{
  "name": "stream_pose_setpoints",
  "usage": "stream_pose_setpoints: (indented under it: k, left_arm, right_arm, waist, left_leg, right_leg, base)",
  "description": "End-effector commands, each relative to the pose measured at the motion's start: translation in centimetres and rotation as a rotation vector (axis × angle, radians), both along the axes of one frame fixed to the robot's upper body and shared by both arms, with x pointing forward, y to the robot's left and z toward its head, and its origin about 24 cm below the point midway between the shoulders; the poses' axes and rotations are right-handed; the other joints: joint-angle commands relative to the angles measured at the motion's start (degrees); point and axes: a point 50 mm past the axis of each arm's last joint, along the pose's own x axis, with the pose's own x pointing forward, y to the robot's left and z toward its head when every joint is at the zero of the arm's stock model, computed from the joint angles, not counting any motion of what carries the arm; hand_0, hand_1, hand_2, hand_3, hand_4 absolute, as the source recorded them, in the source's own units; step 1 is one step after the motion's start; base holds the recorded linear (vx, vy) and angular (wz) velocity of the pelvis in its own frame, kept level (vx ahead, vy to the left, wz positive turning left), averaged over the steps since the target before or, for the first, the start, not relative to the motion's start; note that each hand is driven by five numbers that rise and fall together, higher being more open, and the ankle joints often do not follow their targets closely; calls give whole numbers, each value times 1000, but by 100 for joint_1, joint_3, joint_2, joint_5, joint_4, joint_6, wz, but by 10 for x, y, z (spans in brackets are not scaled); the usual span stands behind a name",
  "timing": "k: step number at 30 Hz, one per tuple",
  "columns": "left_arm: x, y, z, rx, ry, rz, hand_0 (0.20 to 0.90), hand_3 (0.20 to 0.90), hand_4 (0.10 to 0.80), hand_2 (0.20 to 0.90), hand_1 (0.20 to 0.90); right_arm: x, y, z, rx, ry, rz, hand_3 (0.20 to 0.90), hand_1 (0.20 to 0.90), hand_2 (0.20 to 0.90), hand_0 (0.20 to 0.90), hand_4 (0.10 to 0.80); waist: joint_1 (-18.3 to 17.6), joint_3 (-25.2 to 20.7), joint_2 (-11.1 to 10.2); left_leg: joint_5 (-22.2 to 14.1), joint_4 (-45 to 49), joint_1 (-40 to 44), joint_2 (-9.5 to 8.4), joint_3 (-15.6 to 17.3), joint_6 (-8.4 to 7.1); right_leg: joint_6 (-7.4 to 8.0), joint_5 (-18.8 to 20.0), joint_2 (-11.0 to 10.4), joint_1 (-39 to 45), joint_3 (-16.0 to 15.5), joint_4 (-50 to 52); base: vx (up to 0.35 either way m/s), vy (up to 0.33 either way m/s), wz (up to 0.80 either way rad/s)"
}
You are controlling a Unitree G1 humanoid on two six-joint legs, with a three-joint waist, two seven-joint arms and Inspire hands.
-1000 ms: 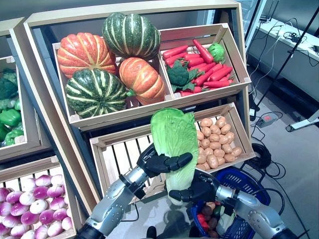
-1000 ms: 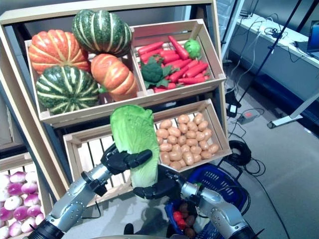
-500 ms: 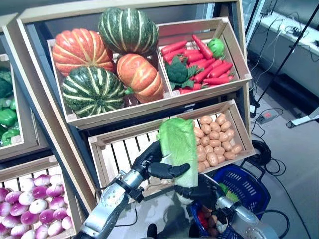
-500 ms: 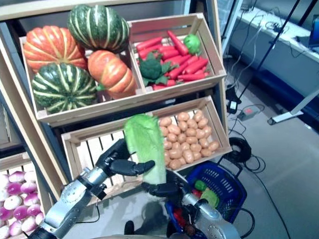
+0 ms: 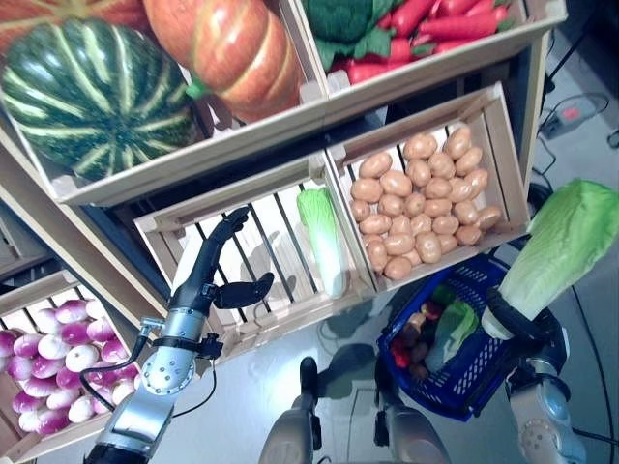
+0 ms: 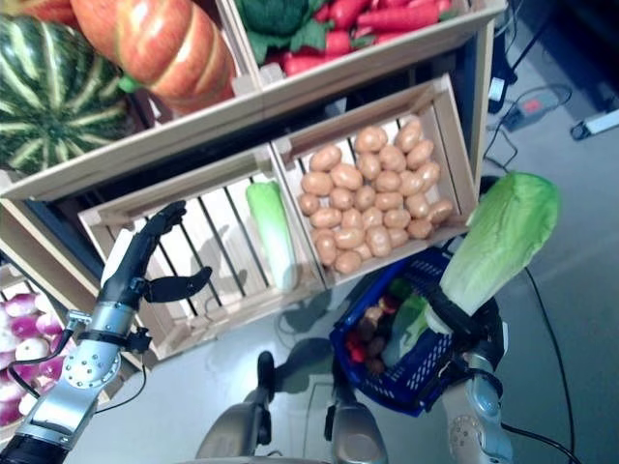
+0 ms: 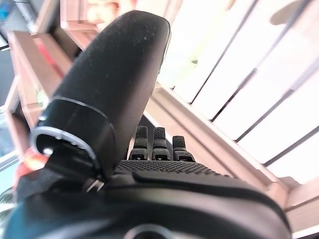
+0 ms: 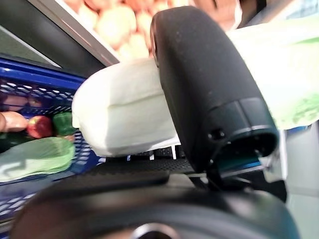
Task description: Put vegetables into the basket
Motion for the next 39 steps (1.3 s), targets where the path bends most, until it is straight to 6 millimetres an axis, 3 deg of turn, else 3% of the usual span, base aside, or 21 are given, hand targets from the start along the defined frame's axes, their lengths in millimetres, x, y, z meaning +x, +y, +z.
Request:
stream_pose_setpoints:
  k: [1, 5, 12, 16, 18, 21, 24, 28, 39]
  left_arm:
    - [12, 3, 50, 43, -339, 55, 900, 900, 800, 900, 900]
    - [20, -1, 57, 53, -417, 98, 900, 900, 800, 900, 900]
    - [31, -17, 72, 55, -558, 99, 900, 900, 800, 900, 900]
    - [41, -34, 89, 42, -663, 74, 900, 900, 800, 900, 900]
    - [49, -43, 101, 38, -709, 65, 900, 900, 800, 900, 900]
    - [55, -52, 114, 35, -785, 54, 900, 900, 800, 900, 900]
    - [57, -56, 122, 24, -833, 53, 900, 900, 800, 900, 900]
    - [60, -61, 131, 37, -886, 60, 900, 900, 800, 900, 900]
    - [60, -54, 131, 54, -931, 125, 900, 900, 800, 900, 900]
  right_arm:
    - [9, -19, 39, 1, -269, -219, 300, 300, 300, 300, 400]
    - [14, -22, 30, 96, -265, -340, 300, 300, 300, 300, 400]
    - [38, -20, 14, 219, -197, -348, 300, 300, 300, 300, 400]
    - [67, -16, 13, 270, -152, -291, 300, 300, 300, 300, 400]
    - [90, -9, 23, 277, -129, -236, 300, 300, 300, 300, 400]
    - [110, -8, 33, 278, -77, -192, 300, 300, 300, 300, 400]
    - [115, -12, 31, 301, -53, -201, 300, 300, 300, 300, 400]
    - [124, -8, 26, 488, -53, -196, 300, 300, 300, 300, 400]
    - [122, -3, 14, 832, -73, -370, 300, 300, 300, 300, 400]
  waist:
    - [36, 71, -241]
    - [97, 331, -202]
    - [227, 678, -115]
    - [360, 839, -35]
    - [417, 891, 2]
    - [486, 891, 29]
    - [532, 891, 64]
    - [615, 891, 130]
    - [620, 891, 281]
  left_leg:
    - [-111, 56, -246, -128, -59, -42]
    - [-82, 82, -424, -180, -103, -58]
    - [-53, 199, -805, -300, -165, -51]
    - [-63, 381, -1060, -398, -253, -38]
    - [-72, 600, -1321, -468, -305, -35]
    - [-100, 1015, -1793, -554, -319, -45]
    - [-168, 1389, -2164, -608, -320, -25]
    - [-251, 1852, -2739, -681, -313, 25]
    - [-419, 2464, -3389, -756, -314, 145]
  right_leg:
    - [146, -177, -270, -73, 34, 423]
    - [154, -158, -314, -201, -1, 472]
    - [167, -85, -405, -528, -46, 583]
    - [143, -87, -449, -736, -97, 726]
    - [125, -109, -467, -966, -118, 912]
    - [108, -182, -503, -1390, -133, 1264]
    - [89, -276, -532, -1768, -129, 1631]
    - [73, -411, -579, -2400, -93, 2171]
    - [7, -571, -483, -3259, 126, 2897]
  base:
    - [-75, 19, 0]
    - [-83, 5, 4]
    - [-95, 1, 1]
    - [-117, -4, 2]
    - [-120, -3, 6]
    - [-95, -2, 6]
    - [-62, -6, -6]
    - [-59, -23, 10]
    - [-9, -4, 9]
